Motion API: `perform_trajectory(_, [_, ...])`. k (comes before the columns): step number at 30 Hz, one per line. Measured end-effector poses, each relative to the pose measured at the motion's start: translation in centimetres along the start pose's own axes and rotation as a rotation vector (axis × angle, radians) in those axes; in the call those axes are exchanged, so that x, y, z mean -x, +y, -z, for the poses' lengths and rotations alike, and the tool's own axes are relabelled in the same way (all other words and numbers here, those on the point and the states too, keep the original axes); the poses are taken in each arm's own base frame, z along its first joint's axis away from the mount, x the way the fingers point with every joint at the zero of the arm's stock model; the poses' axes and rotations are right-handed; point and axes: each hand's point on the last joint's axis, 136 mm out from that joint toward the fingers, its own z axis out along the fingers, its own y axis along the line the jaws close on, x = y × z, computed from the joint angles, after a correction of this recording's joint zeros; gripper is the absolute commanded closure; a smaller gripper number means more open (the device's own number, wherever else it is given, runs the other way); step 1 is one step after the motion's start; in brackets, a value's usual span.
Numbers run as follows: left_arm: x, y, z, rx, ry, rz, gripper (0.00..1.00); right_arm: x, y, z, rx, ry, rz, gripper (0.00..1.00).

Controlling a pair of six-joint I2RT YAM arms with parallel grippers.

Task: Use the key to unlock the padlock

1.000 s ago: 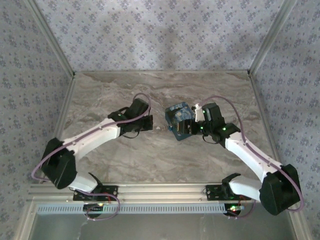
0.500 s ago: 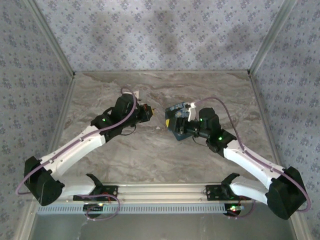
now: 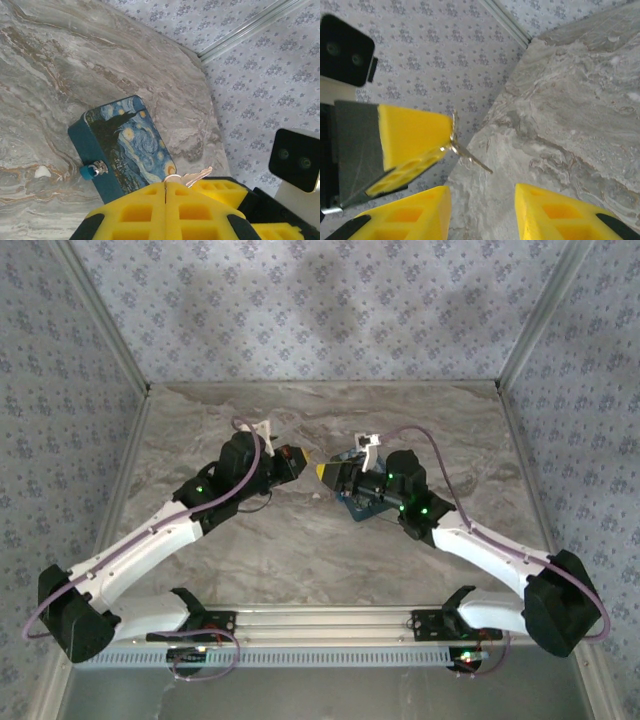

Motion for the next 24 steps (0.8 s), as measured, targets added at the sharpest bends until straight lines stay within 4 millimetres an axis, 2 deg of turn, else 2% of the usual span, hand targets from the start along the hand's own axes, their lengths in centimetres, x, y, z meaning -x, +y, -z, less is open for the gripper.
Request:
perform_trajectory(10, [-0.3, -0.1, 0.3, -0.023, 0.004, 0.02, 1.0, 3.7, 2.2, -0.2, 0.055, -0.095, 0.024, 0.66])
perform_trajectory(16, [0.0, -0.5, 0.6, -0.04, -0.009, 0.02, 1.0, 3.7, 2.0, -0.9, 0.055, -0.085, 0.017, 0.64])
perform_trajectory(24, [0.1, -0.7, 0.8, -0.046, -0.013, 0.024, 1.0, 3.6, 1.7, -1.4, 0.049, -0.076, -0.001, 0.7])
